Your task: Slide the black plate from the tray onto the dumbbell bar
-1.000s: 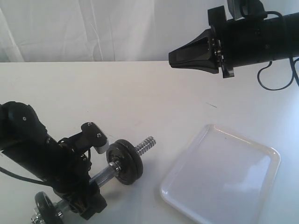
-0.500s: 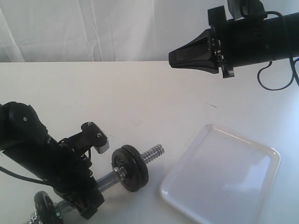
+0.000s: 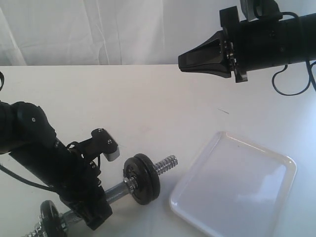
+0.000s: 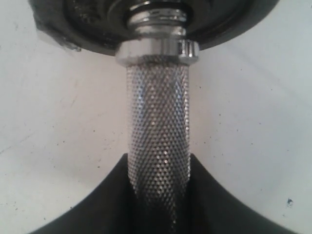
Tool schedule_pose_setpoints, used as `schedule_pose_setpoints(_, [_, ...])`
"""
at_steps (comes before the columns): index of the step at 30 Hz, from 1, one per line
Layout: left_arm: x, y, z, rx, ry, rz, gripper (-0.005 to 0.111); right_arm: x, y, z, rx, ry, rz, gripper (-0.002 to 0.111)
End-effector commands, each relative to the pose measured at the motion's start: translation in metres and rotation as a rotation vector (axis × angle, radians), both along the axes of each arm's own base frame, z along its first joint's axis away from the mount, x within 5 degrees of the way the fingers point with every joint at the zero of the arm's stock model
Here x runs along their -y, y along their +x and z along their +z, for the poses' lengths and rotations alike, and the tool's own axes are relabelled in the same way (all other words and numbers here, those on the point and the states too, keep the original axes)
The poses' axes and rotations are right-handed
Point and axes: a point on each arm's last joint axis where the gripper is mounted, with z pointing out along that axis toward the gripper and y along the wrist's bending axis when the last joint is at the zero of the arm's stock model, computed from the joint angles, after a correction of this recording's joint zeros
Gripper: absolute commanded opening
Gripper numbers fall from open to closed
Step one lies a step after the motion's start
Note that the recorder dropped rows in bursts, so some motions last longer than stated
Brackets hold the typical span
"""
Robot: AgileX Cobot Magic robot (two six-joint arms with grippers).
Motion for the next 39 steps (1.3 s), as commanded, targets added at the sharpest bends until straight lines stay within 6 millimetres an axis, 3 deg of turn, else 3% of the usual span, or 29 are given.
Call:
schedule_pose_setpoints(1, [0.009,0.004,0.020,0.009,-0.093,0.050,0.000,0.000,-0.003,0.001,0.015,-0.012,0.013,0.000])
schedule_pose_setpoints(23, [0.008,0.007,0.046,0.118,-0.161,0.093,0.000,0.000,-0.003,0.001,0.025,-0.016,0.017,0.000])
schedule_pose_setpoints(39, [0.008,0.011,0.049,0.161,-0.175,0.121,0.000,0.001,-0.003,-0.001,0.026,-0.033,0.023,0.000])
